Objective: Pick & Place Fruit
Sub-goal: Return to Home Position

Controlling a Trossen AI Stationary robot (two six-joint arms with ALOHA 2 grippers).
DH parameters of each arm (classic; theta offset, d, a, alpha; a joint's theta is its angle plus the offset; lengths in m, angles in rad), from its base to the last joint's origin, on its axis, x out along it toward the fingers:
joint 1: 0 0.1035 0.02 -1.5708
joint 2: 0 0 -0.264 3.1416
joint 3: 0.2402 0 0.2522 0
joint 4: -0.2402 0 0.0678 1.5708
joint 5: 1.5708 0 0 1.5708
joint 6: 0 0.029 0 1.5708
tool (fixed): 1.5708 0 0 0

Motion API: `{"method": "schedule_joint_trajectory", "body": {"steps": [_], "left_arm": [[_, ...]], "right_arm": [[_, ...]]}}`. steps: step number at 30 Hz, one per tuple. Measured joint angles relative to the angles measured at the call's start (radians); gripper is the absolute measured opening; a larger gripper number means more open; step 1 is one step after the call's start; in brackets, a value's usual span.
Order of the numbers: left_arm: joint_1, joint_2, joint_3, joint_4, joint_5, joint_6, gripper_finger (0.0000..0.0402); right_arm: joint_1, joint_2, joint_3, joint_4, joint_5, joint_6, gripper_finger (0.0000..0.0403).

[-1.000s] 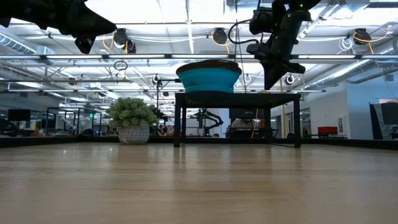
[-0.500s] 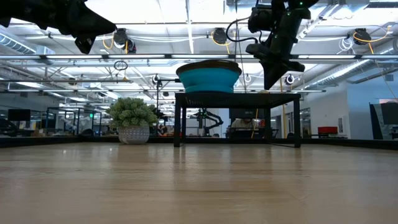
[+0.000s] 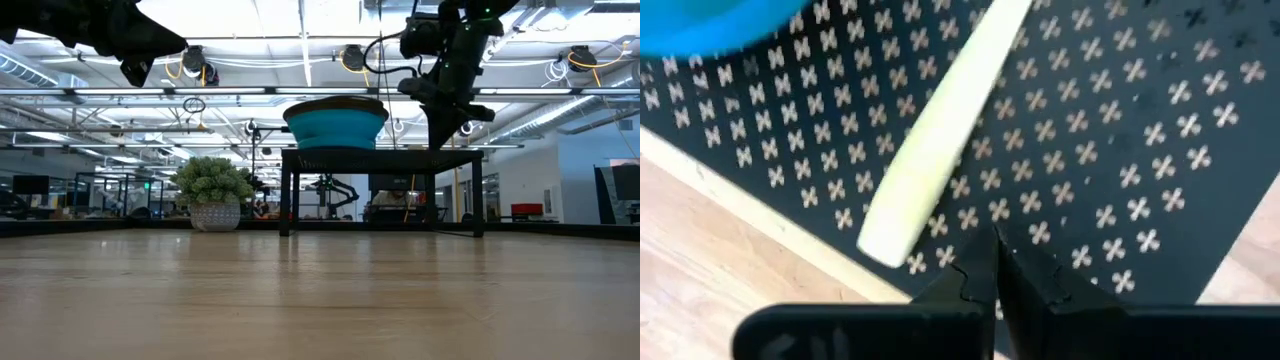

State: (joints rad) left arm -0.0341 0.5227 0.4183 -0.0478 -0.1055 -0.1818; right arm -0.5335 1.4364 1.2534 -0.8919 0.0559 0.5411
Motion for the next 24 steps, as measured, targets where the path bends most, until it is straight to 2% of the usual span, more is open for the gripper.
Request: {"method": "schedule_joint_trajectory", "body": {"steps": [12,18,24], "left_arm": [[0.0,0.0,0.0,0.0,0.0,-0.008,0.0019],[0.0,0.0,0.0,0.0,-0.004,0.004,0.0019],[0.0,-0.006,0.0,-0.002,-0.077,0.034,0.0019]], "right_arm": [[-0.001,-0.047,-0.005,0.041,-0.004,-0.004,0.0],[0.026,-0.189,-0.005,-0.034,-0.007,-0.042,0.0],[0.152,-0.35,-0.005,-0.033,0.027,-0.111,0.0]]}}
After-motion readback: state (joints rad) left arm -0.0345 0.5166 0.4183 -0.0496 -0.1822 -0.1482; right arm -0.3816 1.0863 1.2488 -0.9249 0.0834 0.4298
